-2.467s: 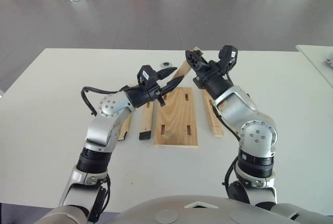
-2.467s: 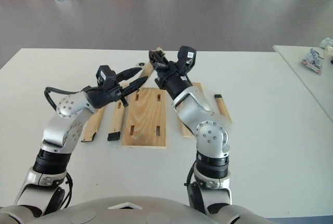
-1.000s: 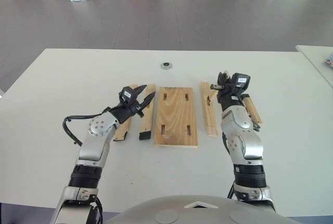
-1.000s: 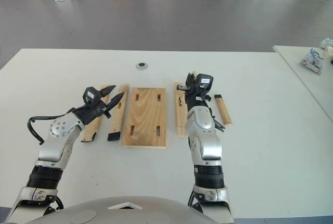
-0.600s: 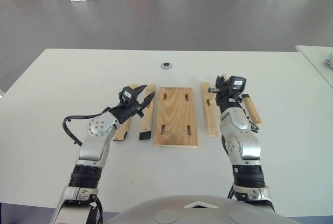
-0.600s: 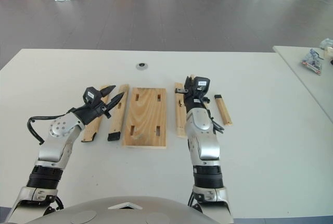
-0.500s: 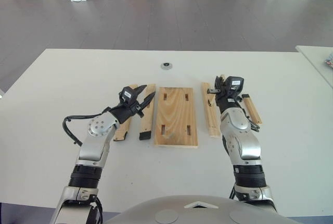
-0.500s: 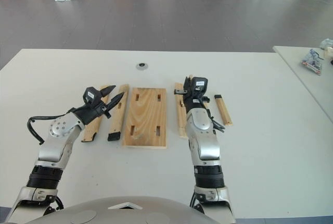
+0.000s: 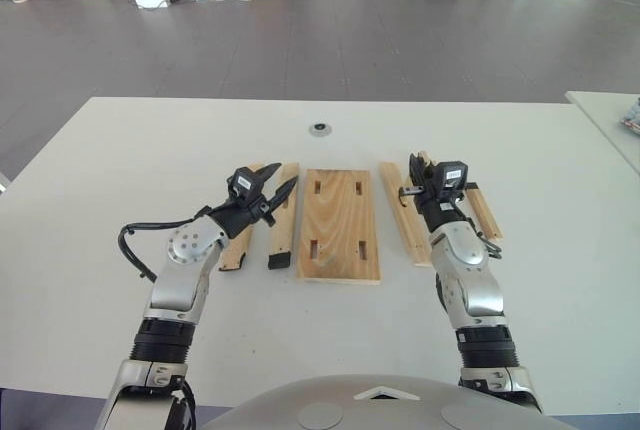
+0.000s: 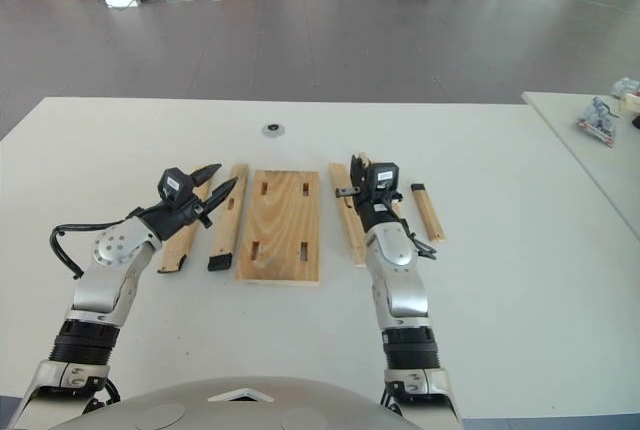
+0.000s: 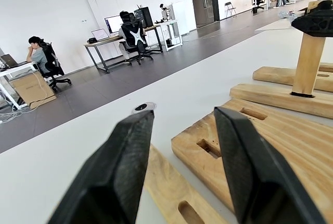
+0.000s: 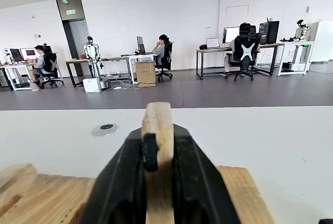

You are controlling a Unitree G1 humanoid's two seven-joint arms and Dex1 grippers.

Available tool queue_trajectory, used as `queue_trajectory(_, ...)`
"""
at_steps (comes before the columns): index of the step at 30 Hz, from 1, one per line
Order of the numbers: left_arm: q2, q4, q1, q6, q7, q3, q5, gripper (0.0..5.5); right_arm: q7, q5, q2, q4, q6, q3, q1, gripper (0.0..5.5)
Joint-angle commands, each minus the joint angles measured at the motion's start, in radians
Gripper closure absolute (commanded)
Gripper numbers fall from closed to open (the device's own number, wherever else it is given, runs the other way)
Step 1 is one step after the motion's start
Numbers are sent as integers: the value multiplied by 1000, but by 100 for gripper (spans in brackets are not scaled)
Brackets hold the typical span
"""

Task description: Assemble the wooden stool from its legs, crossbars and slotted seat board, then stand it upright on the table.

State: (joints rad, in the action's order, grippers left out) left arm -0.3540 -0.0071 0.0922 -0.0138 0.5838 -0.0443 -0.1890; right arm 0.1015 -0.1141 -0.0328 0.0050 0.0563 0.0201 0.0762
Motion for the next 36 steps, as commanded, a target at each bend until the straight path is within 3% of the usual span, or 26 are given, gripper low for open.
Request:
queue_trajectory(1, -3, -9, 3, -13, 0, 3, 9, 338, -3, 39, -20, 80, 107, 21, -61, 509)
queue_trajectory(3, -3, -11, 0, -16, -1, 2, 10, 338, -8, 31, -17, 77, 121, 16, -61, 509)
queue_trajectory(7, -1, -16, -12, -22, -11, 2, 15, 338, -1, 20, -26, 58, 150, 2, -58, 417)
queue_trajectory(12, 19, -37, -31, -18, -35, -10, 25, 338, 66, -7, -127, -150, 447, 12, -68, 330)
queue_trajectory(17, 31, -65, -67, -16, -59, -17, 32, 338, 89, -52, -154, -296, 700, 20, -101, 249)
queue_trajectory(25, 54, -101, -107, -13, -88, -27, 49, 338, 51, -67, -162, -361, 948, 9, -100, 249)
queue_trajectory(27, 55, -108, -113, -9, -90, -30, 51, 338, 28, -63, -152, -341, 998, -7, -109, 274)
queue_trajectory(30, 48, -117, -118, 42, -79, -33, 32, 338, 13, -81, -135, -312, 1016, -70, -99, 340)
queue_trajectory(36, 3, -143, -1, 229, 1, 109, -213, 338, 143, -222, -166, -338, 917, -208, 78, 341)
